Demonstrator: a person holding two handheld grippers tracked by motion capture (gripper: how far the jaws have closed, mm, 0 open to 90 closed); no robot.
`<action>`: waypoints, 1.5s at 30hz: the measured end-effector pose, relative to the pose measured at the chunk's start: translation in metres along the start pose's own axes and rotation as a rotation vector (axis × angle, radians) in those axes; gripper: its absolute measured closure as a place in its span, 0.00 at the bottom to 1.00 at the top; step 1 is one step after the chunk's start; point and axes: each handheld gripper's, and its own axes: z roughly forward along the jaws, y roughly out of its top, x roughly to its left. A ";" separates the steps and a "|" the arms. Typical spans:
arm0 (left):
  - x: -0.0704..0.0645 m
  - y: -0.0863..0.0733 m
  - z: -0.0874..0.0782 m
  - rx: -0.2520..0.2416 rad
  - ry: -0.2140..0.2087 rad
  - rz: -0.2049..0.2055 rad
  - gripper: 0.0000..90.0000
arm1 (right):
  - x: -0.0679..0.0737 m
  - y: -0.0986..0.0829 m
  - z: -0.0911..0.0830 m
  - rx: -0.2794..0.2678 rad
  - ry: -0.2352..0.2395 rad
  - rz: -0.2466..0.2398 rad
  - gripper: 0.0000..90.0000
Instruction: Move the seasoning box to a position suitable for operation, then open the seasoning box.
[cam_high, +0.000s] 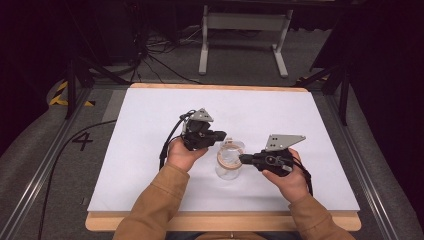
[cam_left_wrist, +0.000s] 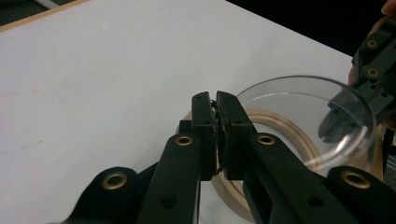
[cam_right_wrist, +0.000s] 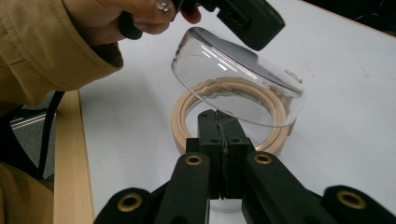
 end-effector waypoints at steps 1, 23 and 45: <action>-0.001 -0.001 -0.003 -0.005 0.007 0.006 0.96 | -0.001 0.001 -0.001 -0.004 0.003 -0.002 1.00; -0.002 -0.035 -0.064 -0.014 0.075 -0.065 0.91 | -0.026 0.027 0.002 -0.090 0.037 -0.012 1.00; 0.006 -0.050 -0.072 0.013 0.096 -0.106 0.90 | -0.047 0.018 0.007 -0.101 -0.057 0.024 1.00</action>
